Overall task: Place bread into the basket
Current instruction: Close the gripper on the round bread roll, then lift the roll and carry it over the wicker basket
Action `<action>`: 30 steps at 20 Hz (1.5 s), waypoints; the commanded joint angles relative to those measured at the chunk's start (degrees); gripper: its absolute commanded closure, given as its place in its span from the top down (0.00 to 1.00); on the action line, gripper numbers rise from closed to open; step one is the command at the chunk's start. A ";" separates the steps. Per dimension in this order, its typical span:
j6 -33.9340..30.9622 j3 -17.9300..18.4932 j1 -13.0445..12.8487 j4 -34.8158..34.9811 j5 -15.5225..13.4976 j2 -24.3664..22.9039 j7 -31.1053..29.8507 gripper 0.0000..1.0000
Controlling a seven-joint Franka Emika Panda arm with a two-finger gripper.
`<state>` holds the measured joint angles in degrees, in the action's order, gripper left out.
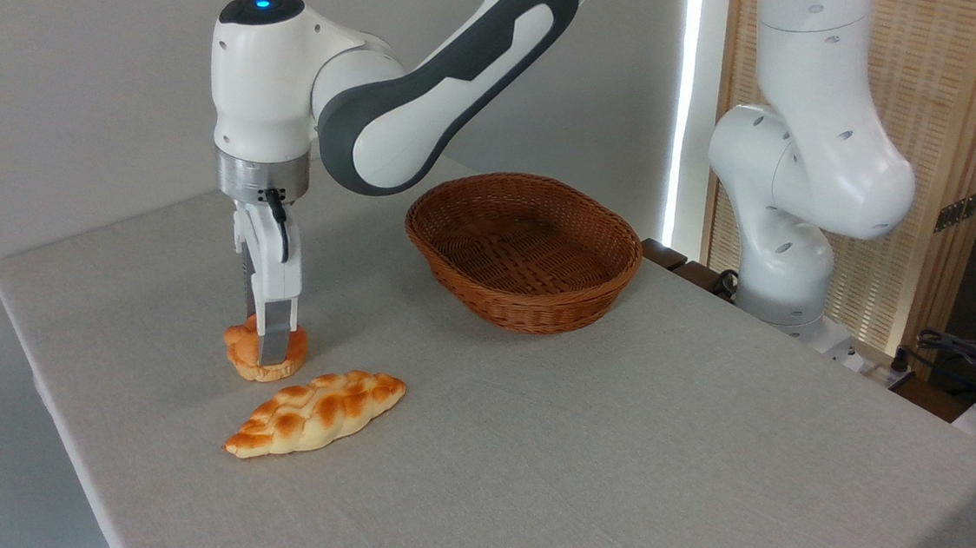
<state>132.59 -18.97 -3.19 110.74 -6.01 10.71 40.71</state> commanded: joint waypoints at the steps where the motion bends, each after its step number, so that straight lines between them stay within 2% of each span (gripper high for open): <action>1: 1.35 -0.36 0.29 0.80 0.38 0.19 0.69 0.37; 7: 1.09 -0.36 0.29 0.62 0.38 -0.25 0.78 0.38; 10: 0.21 -0.10 0.29 0.27 0.30 -2.35 -0.01 0.39; 19: -19.89 0.25 0.29 -2.28 -0.49 -12.80 0.51 0.43; 23: -32.90 1.12 -4.54 -0.79 -0.50 -20.62 0.69 0.45; 27: -38.62 3.50 -11.30 5.44 -0.50 -29.24 0.69 0.48; 30: -41.71 3.59 -17.18 10.36 -0.41 -32.06 0.34 0.48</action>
<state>92.42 -17.06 -14.47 114.58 -6.09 -17.30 40.70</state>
